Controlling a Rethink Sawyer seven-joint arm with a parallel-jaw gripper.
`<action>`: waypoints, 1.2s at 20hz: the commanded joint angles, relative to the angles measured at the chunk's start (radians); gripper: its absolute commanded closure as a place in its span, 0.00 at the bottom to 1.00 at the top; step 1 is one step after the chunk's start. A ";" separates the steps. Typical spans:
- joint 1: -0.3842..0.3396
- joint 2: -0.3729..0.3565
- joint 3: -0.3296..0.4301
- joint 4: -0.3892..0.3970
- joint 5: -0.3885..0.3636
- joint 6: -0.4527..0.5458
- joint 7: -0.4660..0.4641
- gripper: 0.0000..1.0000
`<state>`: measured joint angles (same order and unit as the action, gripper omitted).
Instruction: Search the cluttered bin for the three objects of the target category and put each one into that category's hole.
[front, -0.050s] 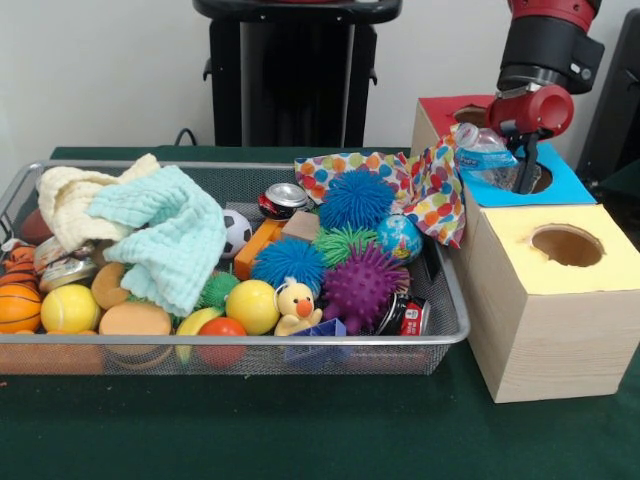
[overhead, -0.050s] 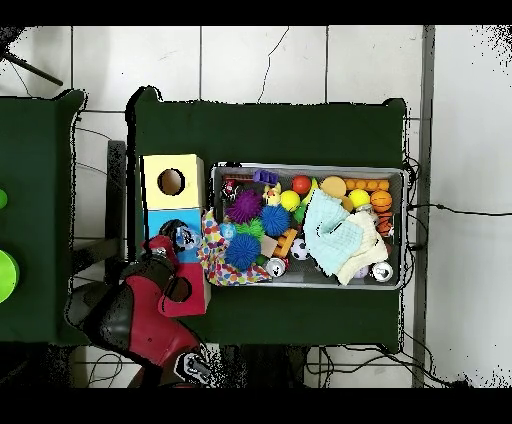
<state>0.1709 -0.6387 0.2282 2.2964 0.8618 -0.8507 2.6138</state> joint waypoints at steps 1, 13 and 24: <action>-0.039 0.328 0.102 0.029 0.022 0.280 0.273 1.00; -0.066 0.417 0.107 0.002 -0.091 0.158 0.398 1.00; -0.105 0.586 0.069 -0.092 -0.327 -0.028 0.405 1.00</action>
<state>0.1077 -0.5540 0.2248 2.3023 0.5432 -1.0767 2.6138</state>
